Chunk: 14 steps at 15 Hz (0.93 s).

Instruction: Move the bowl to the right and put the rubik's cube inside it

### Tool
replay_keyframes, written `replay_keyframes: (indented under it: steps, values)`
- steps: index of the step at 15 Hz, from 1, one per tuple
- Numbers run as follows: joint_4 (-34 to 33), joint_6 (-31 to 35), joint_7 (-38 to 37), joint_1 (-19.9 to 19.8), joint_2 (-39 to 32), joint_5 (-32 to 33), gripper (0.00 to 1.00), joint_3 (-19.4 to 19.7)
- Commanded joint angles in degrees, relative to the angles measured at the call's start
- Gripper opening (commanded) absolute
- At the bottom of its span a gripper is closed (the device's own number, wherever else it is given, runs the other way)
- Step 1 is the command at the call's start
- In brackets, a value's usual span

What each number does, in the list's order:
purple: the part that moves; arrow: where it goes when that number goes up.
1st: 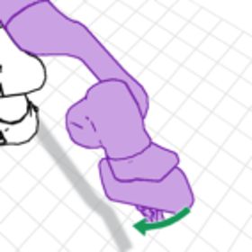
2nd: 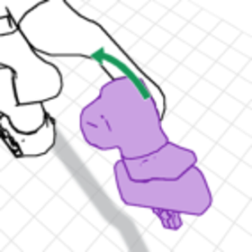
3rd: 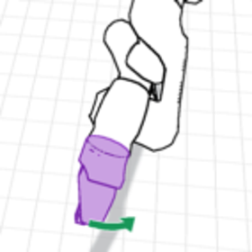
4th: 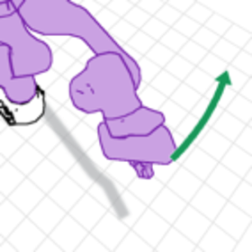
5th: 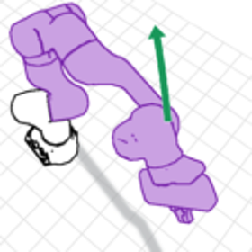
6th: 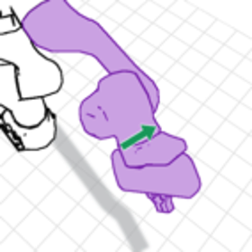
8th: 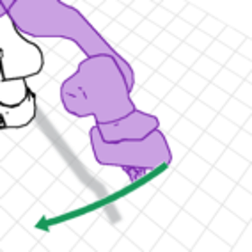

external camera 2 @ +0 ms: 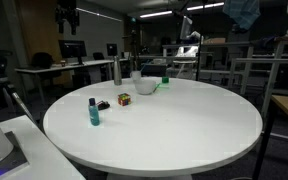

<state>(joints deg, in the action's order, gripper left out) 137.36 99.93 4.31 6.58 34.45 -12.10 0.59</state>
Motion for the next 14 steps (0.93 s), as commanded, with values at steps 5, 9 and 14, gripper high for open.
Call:
replay_keyframes:
  steps: [5, 9, 14]
  values:
    - [-2.9, 14.2, 0.6, -1.3, -14.6, 2.0, 1.0, -1.3]
    - [-6.8, 18.6, -0.9, -2.1, -23.7, 5.6, 1.0, -1.7]
    - [-15.5, 17.9, -2.8, -2.7, -33.6, 11.0, 1.0, -1.7]
